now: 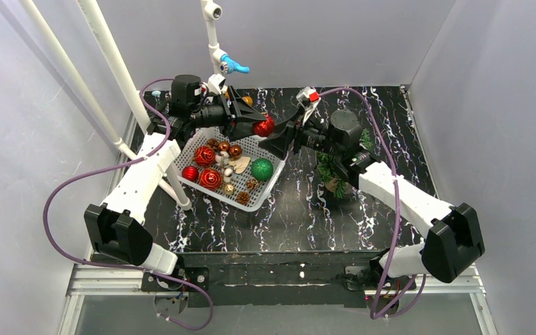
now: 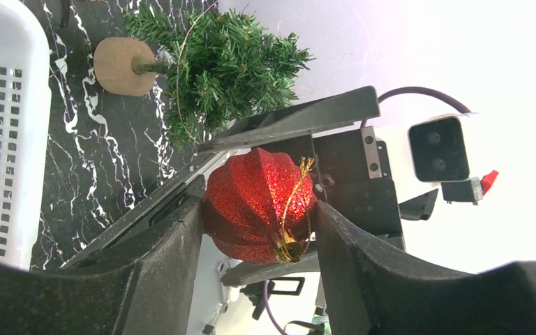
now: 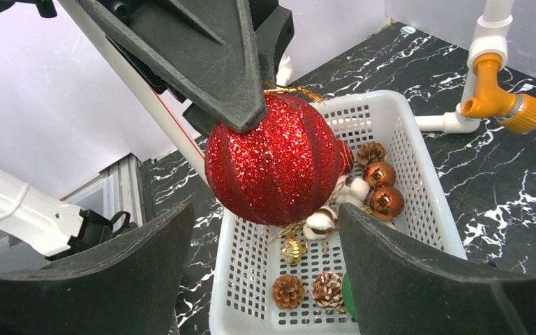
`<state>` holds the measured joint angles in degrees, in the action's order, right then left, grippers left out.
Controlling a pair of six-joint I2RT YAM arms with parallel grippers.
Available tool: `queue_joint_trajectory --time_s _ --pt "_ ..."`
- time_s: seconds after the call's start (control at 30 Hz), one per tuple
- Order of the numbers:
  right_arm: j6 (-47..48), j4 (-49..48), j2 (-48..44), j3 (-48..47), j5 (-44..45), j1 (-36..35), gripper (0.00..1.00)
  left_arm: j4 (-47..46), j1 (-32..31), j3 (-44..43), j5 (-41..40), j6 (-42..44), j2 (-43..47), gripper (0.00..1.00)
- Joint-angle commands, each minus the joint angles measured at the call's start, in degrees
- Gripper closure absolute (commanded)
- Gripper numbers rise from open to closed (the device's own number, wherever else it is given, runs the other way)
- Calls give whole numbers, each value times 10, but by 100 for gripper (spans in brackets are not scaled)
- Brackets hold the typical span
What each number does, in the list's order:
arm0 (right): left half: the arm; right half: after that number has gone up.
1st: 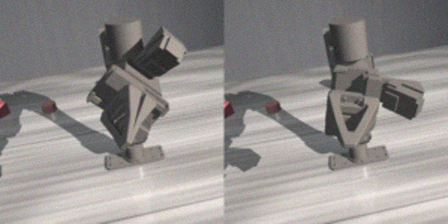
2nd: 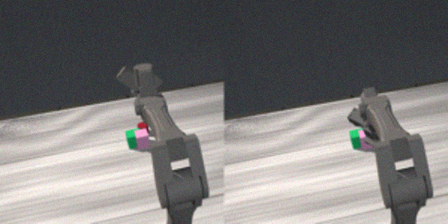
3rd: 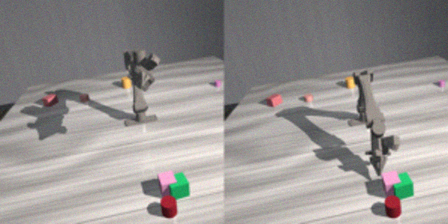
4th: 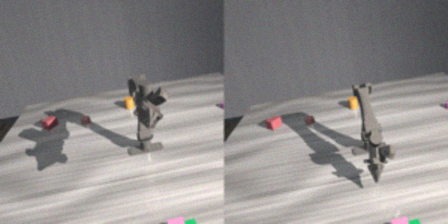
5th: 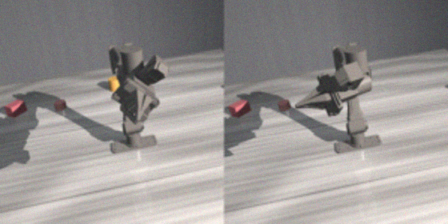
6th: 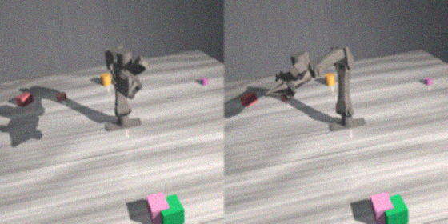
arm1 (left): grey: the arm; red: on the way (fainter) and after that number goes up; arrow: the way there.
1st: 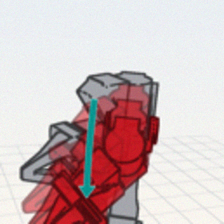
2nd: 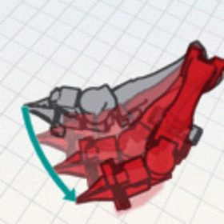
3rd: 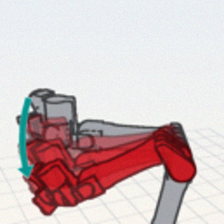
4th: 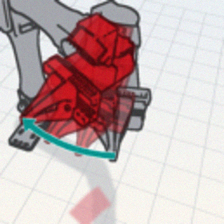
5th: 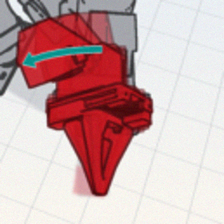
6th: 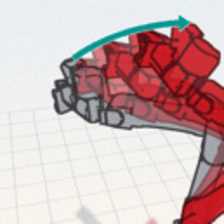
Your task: Decorate the small christmas tree
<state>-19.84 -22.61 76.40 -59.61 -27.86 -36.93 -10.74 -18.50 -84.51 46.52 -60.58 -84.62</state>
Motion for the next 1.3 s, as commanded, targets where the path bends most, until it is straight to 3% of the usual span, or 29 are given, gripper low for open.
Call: queue_joint_trajectory --time_s 0.0,0.6,0.87,0.97,1.1,1.27 --pt "-22 -56 17 -49 -29 -6 18 -31 0 1 24 -10 33 97" --pt "-85 -139 49 -52 -69 -8 34 -25 0 19 22 -5 39 97" --pt "-90 -156 45 -42 -62 -8 23 -26 0 20 22 -6 35 97" --pt "-92 -157 46 -43 -60 -8 23 -26 0 21 23 -6 36 97" --pt "-100 -148 57 -52 -75 -8 39 -24 0 22 23 -5 36 97" --pt "-117 -149 67 -57 -83 -8 76 -11 0 18 21 8 37 94"
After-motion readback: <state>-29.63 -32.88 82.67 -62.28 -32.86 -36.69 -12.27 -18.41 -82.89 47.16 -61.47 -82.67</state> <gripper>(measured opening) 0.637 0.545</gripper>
